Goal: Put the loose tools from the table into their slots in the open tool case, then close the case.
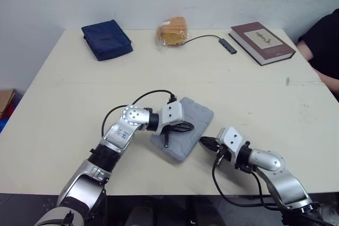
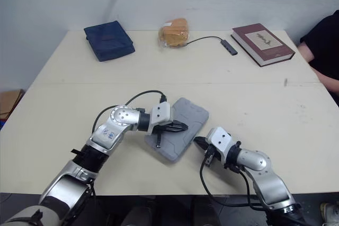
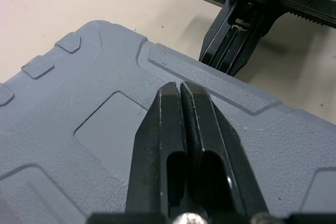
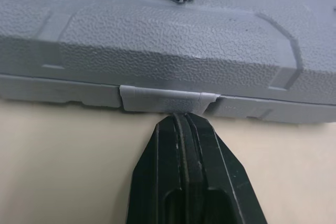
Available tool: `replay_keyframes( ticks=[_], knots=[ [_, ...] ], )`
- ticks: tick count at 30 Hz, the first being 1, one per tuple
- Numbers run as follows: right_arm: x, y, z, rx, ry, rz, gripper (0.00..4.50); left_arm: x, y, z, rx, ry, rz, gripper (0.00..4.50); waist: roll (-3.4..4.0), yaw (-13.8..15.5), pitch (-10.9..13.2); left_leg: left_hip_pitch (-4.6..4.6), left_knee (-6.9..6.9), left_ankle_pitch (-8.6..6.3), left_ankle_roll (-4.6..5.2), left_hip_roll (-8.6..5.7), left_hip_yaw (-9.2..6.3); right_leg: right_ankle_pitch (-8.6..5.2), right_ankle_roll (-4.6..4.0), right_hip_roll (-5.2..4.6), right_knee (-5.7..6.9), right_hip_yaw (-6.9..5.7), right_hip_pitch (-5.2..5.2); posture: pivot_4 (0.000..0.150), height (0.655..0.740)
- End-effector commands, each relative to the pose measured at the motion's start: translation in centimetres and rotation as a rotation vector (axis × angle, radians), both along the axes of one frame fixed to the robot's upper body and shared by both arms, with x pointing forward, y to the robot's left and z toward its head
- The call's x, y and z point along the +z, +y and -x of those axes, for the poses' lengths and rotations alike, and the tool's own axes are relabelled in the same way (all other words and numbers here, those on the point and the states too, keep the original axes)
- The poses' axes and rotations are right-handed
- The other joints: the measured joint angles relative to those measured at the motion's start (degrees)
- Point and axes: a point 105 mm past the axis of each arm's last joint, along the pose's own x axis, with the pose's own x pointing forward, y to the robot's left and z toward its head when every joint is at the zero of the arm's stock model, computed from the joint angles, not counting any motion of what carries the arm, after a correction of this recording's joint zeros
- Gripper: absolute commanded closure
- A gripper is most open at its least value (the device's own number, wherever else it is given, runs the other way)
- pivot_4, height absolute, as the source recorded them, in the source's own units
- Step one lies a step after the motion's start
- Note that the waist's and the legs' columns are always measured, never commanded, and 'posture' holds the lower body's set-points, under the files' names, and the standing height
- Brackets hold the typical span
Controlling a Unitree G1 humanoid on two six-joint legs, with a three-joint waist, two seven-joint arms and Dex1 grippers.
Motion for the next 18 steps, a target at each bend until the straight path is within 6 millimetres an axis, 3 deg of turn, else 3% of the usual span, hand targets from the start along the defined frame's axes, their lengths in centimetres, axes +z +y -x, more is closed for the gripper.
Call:
replay_keyframes(
  ticks=[1, 9, 14, 18],
  knots=[
    [0.9, 1.6, -0.5, 0.041, -0.014, -0.01, 4.5, -5.3, 1.9, 0.1, 0.071, 0.149, -0.147, 4.47, -0.09, -0.25, -0.07, 0.04, -0.02, 0.0, 0.0, 0.01, 0.01, 0.0, 0.0, 0.01, 0.01, 0.0, 0.0, 0.15, 0.74],
    [2.1, 0.7, -1.1, 0.012, -0.044, -0.024, 4.5, -5.4, 2.5, -0.4, 0.098, 0.149, -0.135, 4.47, -0.11, -0.37, -0.08, 0.85, -0.24, -0.17, 0.02, 0.23, -0.04, -0.13, -0.24, 0.08, -0.12, 0.01, 0.78, 0.15, 0.74],
    [2.7, -1.8, -0.2, 0.036, -0.04, 0.035, 4.5, -1.9, 2.3, -0.3, 0.027, 0.083, 0.058, 4.47, 0.0, -0.11, -0.04, 0.78, -0.23, -0.2, 0.02, 0.22, -0.07, -0.13, -0.23, 0.05, -0.2, -0.02, 0.76, 0.15, 0.74],
    [3.3, -3.5, 1.3, 0.085, -0.006, 0.075, 4.5, 0.8, 3.5, 0.0, -0.032, 0.006, 0.157, 4.47, 0.14, -0.12, 0.14, 0.7, -0.31, -0.23, 0.0, 0.24, -0.12, -0.13, -0.23, 0.06, -0.36, -0.07, 0.73, 0.15, 0.74]
  ],
)
